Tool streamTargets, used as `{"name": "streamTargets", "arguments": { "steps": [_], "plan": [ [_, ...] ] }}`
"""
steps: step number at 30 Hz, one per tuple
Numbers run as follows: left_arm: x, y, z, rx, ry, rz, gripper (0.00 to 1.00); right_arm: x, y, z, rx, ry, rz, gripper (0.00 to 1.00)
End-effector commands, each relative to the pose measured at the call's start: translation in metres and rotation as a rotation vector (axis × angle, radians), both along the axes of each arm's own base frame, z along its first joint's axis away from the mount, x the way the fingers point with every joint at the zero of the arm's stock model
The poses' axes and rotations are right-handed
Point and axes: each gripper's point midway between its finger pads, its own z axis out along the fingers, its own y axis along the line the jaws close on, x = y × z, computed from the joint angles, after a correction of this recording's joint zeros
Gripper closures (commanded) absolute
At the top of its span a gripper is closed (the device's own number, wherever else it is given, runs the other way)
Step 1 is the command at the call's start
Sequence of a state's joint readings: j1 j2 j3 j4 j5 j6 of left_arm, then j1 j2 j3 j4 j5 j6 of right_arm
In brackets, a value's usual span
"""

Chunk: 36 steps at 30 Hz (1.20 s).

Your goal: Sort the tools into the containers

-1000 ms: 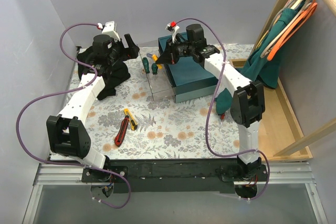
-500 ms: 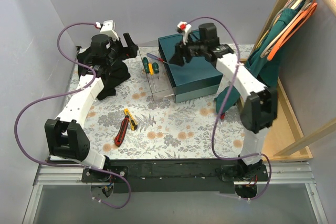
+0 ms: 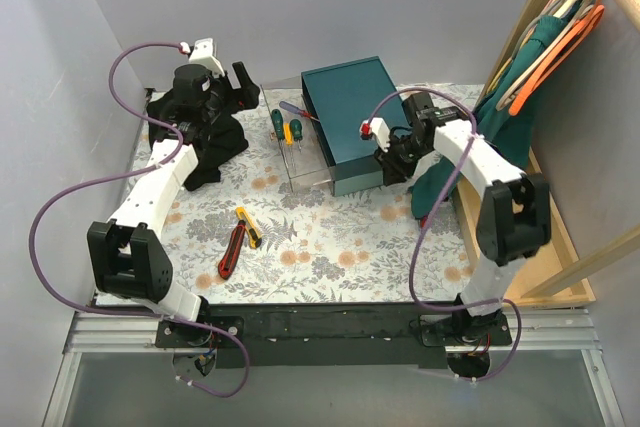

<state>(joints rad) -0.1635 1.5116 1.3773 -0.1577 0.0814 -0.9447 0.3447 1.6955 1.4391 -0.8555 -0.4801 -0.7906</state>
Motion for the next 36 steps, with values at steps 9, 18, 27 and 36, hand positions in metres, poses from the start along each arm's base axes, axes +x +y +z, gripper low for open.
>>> {"name": "streamTargets", "arguments": {
  "steps": [9,18,27,36],
  "plan": [
    [0.004,0.004,0.004,0.042,-0.001,0.017,0.13,-0.031,-0.099,-0.078,-0.163,0.171,-0.119,0.75],
    [0.008,-0.008,-0.006,0.019,0.032,-0.034,0.14,-0.018,-0.154,-0.089,-0.176,0.157,-0.342,0.60],
    [0.006,-0.014,-0.016,0.016,0.060,-0.059,0.14,0.000,-0.125,-0.052,0.041,0.175,-0.573,0.31],
    [0.003,-0.009,-0.018,0.051,0.059,-0.045,0.14,-0.004,-0.138,-0.068,-0.007,0.244,-0.824,0.36]
  ]
}}
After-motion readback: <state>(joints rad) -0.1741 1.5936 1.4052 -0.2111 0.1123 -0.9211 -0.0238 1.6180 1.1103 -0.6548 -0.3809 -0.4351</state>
